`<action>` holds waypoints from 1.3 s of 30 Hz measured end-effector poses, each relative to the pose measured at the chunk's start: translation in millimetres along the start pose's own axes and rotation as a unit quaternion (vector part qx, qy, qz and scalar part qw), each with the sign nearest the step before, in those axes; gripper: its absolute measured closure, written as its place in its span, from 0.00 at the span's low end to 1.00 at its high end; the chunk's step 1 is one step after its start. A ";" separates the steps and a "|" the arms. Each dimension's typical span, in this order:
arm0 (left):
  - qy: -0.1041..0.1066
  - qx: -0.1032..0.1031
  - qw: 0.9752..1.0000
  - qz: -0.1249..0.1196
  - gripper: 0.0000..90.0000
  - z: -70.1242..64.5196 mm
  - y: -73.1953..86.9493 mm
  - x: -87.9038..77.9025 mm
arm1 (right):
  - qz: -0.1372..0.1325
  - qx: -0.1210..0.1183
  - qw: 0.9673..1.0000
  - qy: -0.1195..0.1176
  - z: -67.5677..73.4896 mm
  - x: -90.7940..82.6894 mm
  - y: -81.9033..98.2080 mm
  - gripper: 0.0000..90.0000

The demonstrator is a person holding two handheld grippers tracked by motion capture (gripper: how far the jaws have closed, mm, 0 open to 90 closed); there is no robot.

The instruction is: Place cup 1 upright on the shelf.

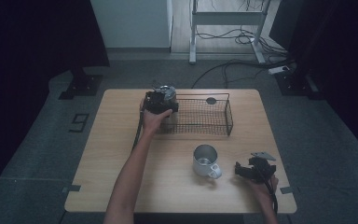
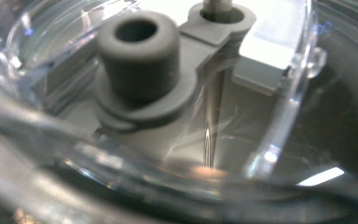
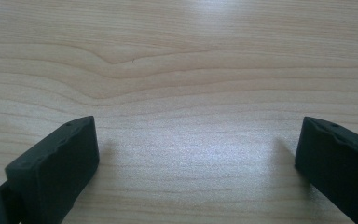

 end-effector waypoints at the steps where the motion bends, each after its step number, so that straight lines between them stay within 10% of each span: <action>1: 0.000 0.000 1.000 0.001 0.04 0.3 0.7 0.7 | 0.000 0.000 1.000 0.000 0.0 0.0 0.0 0.00; 39: -0.002 0.002 1.000 -0.010 0.01 -5.0 19.4 0.1 | 0.000 0.000 1.000 0.000 0.0 0.0 0.0 0.00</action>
Point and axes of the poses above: each handheld gripper's, and its own axes: x roughly forward along the jaws, y roughly out of its underside, z roughly to its left, the point moved 3 cm from there along x, roughly forward along the jaws, and after that the axes turned 4 degrees about -x, right-handed, at the moved point
